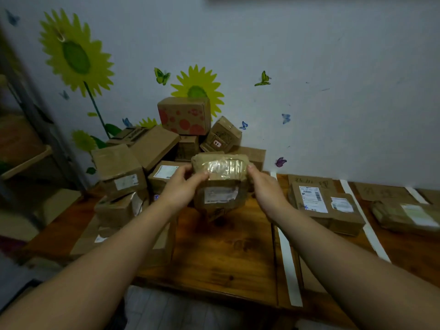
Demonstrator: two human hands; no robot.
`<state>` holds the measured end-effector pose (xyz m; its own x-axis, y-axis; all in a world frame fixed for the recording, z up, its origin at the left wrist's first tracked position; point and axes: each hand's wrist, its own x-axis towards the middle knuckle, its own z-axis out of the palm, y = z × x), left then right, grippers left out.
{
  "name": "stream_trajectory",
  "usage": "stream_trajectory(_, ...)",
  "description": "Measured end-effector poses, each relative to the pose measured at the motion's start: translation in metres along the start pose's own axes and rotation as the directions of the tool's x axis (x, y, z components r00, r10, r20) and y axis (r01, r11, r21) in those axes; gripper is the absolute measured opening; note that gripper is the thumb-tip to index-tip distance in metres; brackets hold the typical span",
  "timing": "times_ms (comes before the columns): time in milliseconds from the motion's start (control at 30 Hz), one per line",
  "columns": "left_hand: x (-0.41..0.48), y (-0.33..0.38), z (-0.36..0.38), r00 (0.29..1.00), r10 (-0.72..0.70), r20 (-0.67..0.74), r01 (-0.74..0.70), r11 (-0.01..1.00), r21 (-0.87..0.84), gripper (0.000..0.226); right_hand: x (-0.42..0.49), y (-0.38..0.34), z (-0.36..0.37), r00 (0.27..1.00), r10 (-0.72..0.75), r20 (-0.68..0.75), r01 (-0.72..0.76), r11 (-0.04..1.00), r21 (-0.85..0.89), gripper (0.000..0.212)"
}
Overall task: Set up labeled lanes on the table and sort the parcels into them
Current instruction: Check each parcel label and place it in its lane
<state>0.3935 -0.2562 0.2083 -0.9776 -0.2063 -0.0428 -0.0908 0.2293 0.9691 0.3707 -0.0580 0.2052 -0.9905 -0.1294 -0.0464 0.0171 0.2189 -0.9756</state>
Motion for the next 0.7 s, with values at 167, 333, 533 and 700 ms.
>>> stream_trajectory(167,-0.004,0.003,-0.012,0.996,-0.085,0.025,0.087,0.994,-0.062,0.055,-0.016,0.008,0.017,0.999,-0.036,0.012,0.037,0.996,-0.077,0.053)
stream_trajectory(333,-0.01,0.002,-0.017,0.973,-0.039,0.226,0.066,0.992,-0.112,0.036,-0.027,0.006,0.012,0.996,-0.063,-0.061,0.059,0.996,-0.064,0.042)
stream_trajectory(533,-0.018,0.016,0.021,0.989,-0.029,0.147,0.045,0.993,-0.108,0.056,-0.045,0.005,-0.016,0.999,-0.031,-0.022,0.031,1.0,-0.003,0.034)
stream_trajectory(700,-0.041,0.021,0.089,0.953,-0.052,0.3,0.073,0.996,-0.058,0.073,-0.071,0.032,-0.081,0.998,0.059,-0.033,-0.056,0.994,0.089,0.045)
